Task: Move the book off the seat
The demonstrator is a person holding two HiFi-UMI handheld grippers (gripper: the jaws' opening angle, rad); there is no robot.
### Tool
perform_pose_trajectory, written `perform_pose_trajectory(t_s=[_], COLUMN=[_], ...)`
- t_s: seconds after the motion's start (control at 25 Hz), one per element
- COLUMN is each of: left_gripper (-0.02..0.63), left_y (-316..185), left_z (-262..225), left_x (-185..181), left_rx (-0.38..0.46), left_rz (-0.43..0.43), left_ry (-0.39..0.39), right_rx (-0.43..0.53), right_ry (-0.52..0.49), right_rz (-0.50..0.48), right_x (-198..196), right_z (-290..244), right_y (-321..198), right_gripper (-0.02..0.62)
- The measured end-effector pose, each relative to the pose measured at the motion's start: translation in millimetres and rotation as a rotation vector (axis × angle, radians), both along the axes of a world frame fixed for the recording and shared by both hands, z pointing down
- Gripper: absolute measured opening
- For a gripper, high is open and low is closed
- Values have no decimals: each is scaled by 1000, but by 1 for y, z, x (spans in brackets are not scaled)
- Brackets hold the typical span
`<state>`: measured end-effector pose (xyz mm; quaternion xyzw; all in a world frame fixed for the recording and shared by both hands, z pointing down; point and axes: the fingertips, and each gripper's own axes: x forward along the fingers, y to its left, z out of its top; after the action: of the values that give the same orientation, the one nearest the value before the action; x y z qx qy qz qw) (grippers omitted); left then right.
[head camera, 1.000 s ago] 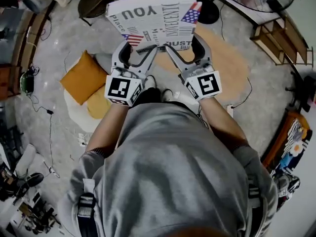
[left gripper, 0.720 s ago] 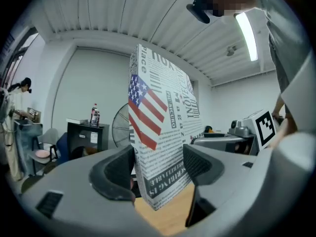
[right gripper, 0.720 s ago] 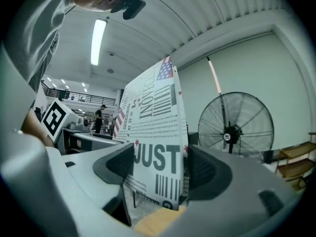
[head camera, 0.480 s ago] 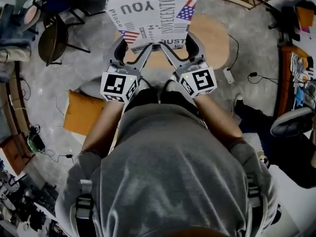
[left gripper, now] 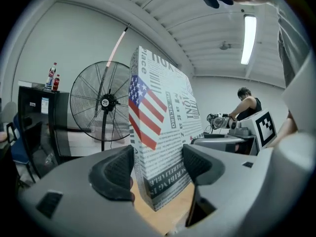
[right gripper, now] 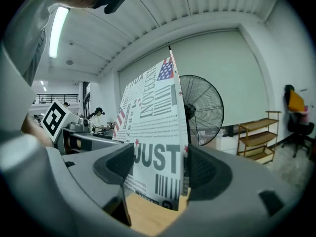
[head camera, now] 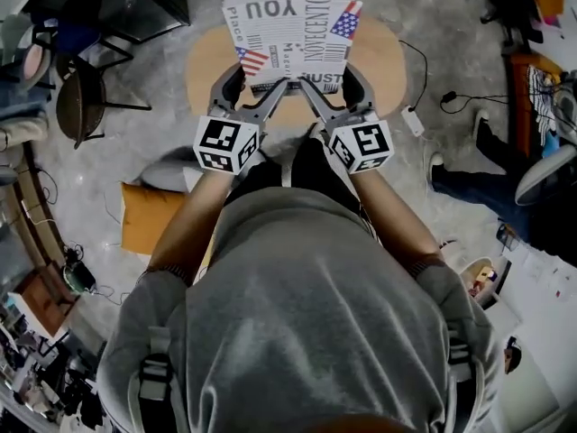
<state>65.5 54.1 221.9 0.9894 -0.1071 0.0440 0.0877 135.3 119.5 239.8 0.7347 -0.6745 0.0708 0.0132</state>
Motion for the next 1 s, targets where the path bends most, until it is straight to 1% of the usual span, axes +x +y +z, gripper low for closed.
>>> perform_pose_trajectory(t_s=[0.08, 0.16, 0.36, 0.48, 0.72, 0.88, 1.0], left_gripper=[325, 325, 325, 325, 325, 327, 327], left_y=[1, 1, 3, 1, -14, -28, -42], left_z=[5, 18, 84, 119, 200, 256, 298], left_x=[4, 22, 111, 140, 164, 170, 168], left_rx=[-22, -48, -160, -206, -320, -405, -466], left_rz=[-14, -36, -85, -102, -114, -97, -86], left_ry=[-26, -67, -168, -221, -314, -355, -381], right_rx=[-19, -47, -137, -199, -339, -411, -458], right_ry=[-17, -52, -146, -214, -346, -362, -405], right_rz=[-12, -32, -75, -96, -111, -83, -65], right_x=[5, 23, 114, 145, 168, 173, 169], right_z=[3, 17, 83, 120, 207, 258, 298], right_y=[0, -1, -1, -4, -20, -32, -45], right_gripper=[341, 341, 342, 342, 342, 344, 344])
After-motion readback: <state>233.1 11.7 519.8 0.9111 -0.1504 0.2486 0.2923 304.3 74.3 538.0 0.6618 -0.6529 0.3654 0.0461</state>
